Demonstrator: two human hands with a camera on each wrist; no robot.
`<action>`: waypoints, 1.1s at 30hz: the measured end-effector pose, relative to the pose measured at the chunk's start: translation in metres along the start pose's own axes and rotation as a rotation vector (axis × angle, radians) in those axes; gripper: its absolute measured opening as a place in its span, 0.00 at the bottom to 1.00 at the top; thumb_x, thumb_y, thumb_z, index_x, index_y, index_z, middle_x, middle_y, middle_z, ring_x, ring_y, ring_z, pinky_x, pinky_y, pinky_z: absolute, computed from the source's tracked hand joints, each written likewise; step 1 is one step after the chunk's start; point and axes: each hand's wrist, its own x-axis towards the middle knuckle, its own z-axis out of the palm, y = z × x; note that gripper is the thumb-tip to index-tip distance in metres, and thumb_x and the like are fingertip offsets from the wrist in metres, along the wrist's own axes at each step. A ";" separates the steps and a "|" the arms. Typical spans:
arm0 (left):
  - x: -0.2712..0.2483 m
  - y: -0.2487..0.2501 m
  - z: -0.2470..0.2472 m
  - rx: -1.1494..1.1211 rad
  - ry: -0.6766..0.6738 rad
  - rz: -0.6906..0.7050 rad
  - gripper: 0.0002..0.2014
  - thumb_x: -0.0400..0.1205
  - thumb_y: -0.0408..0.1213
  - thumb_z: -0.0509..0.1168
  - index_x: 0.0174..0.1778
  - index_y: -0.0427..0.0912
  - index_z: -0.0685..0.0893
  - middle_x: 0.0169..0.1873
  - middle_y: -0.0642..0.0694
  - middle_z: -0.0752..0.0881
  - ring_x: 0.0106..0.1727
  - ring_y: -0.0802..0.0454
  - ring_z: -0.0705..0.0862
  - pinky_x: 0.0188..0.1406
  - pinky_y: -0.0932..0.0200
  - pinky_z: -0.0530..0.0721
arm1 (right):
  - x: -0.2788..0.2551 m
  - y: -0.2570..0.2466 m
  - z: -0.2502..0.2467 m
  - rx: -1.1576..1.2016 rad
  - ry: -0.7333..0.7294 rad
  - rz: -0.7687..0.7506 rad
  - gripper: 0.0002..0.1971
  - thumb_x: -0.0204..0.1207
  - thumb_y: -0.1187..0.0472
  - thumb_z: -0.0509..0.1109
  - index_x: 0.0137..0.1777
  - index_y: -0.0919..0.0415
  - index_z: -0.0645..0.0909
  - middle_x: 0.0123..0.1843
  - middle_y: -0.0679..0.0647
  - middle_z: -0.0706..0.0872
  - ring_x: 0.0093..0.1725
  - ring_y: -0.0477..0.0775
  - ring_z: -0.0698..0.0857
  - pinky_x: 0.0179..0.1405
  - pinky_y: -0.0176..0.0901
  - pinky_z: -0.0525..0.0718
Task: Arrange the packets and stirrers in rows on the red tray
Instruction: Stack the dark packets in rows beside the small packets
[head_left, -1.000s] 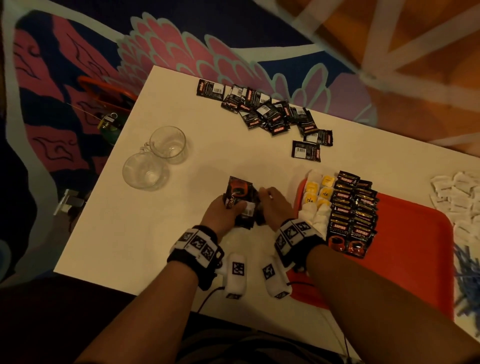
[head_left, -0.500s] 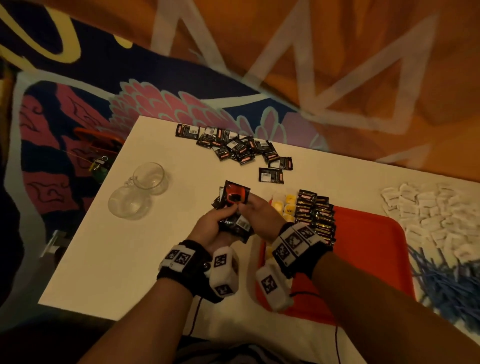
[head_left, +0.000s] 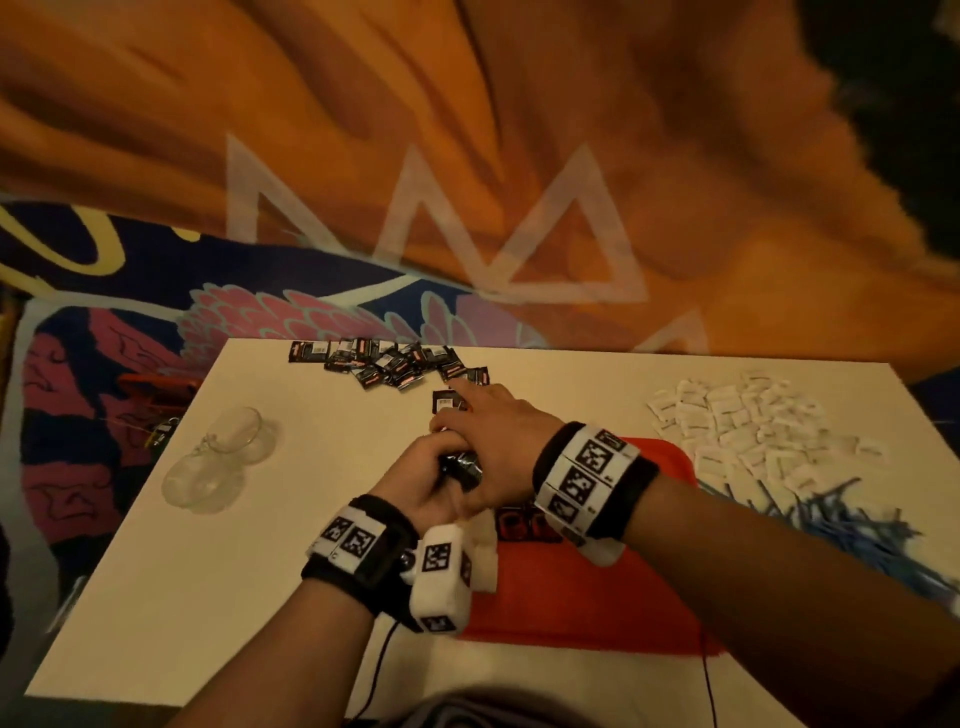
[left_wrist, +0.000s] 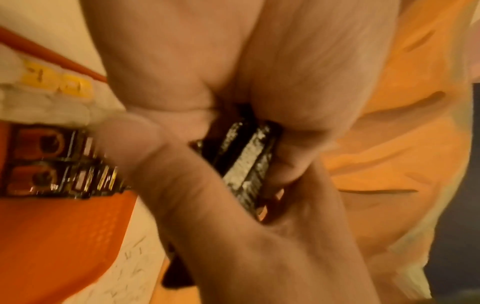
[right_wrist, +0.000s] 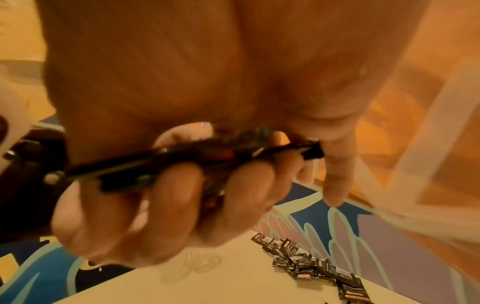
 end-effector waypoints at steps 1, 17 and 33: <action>-0.003 -0.004 0.005 -0.043 -0.029 0.025 0.14 0.73 0.25 0.60 0.53 0.34 0.84 0.40 0.35 0.88 0.40 0.41 0.89 0.36 0.52 0.89 | -0.008 0.005 -0.001 0.020 0.031 0.001 0.41 0.61 0.41 0.81 0.72 0.45 0.67 0.83 0.56 0.53 0.78 0.65 0.63 0.70 0.63 0.75; -0.025 -0.067 0.086 -0.203 -0.029 0.225 0.13 0.77 0.37 0.59 0.50 0.36 0.85 0.38 0.38 0.90 0.38 0.45 0.91 0.39 0.53 0.88 | -0.097 0.044 -0.001 0.314 0.135 -0.086 0.51 0.59 0.29 0.76 0.81 0.42 0.60 0.85 0.46 0.50 0.83 0.55 0.57 0.78 0.59 0.67; -0.035 -0.091 0.098 -0.273 -0.070 0.228 0.18 0.76 0.40 0.62 0.61 0.41 0.85 0.47 0.40 0.89 0.47 0.42 0.90 0.55 0.47 0.81 | -0.112 0.053 0.001 0.270 0.159 -0.113 0.36 0.69 0.32 0.71 0.72 0.50 0.71 0.74 0.49 0.74 0.70 0.52 0.75 0.69 0.54 0.76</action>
